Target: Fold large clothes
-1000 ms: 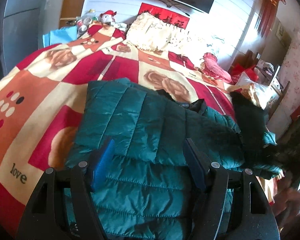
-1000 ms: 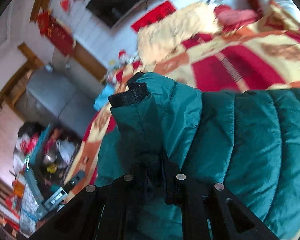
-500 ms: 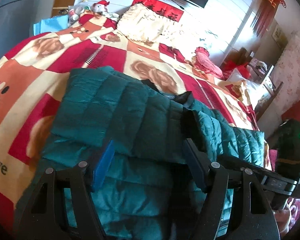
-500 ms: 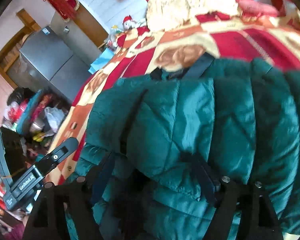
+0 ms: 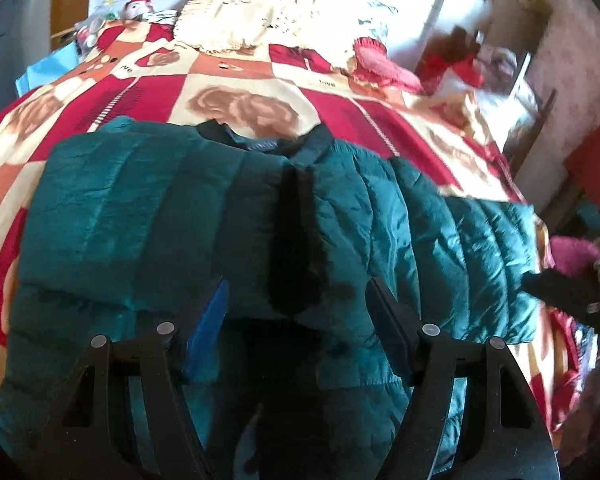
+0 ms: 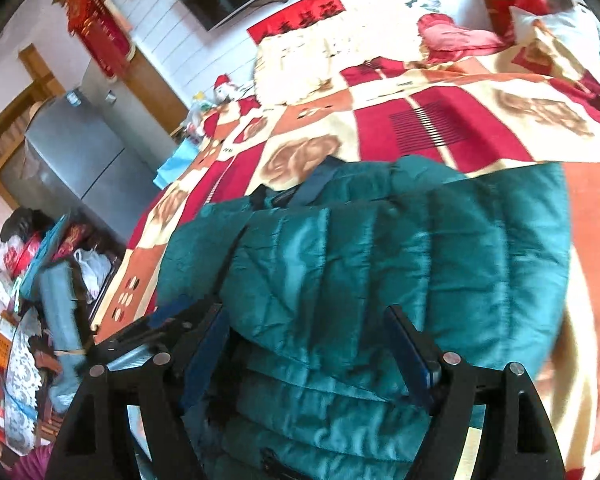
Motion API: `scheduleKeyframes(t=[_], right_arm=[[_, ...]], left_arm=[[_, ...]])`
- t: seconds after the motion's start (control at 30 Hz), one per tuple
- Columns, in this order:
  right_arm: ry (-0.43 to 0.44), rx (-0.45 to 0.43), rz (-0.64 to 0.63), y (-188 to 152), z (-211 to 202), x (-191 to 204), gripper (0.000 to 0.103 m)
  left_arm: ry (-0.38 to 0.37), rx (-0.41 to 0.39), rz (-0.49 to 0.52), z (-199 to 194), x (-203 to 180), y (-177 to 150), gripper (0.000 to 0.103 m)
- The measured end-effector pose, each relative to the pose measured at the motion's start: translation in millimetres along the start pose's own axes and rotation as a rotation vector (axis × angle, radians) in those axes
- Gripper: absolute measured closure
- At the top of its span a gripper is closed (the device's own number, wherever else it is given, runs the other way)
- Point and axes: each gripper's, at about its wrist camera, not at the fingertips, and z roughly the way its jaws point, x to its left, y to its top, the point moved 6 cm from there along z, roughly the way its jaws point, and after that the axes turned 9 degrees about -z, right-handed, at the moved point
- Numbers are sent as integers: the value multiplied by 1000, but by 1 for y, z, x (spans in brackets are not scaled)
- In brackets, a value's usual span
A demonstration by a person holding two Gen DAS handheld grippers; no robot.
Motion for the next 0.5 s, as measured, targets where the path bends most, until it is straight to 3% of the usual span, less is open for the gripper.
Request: scheduleKeyframes(t=[0.13, 0.3, 0.33, 0.37, 0.43, 0.5], right_arm=[[-8, -19, 17, -1, -14, -12, 26], [-17, -35, 42, -4, -27, -25, 26], [-17, -39, 48, -5, -30, -27, 26], [-17, -42, 53, -6, -32, -29, 26], [-19, -49, 63, -7, -34, -32, 26], [-20, -57, 79, -7, -37, -34, 26]], left_arm=[[26, 26, 38, 15, -10, -8, 33], [9, -3, 61, 18, -17, -8, 35], [1, -14, 61, 16, -19, -7, 45], [-11, -24, 63, 15, -20, -5, 63], [-20, -19, 67, 12, -22, -2, 81], [-43, -21, 58, 6, -21, 3, 86]])
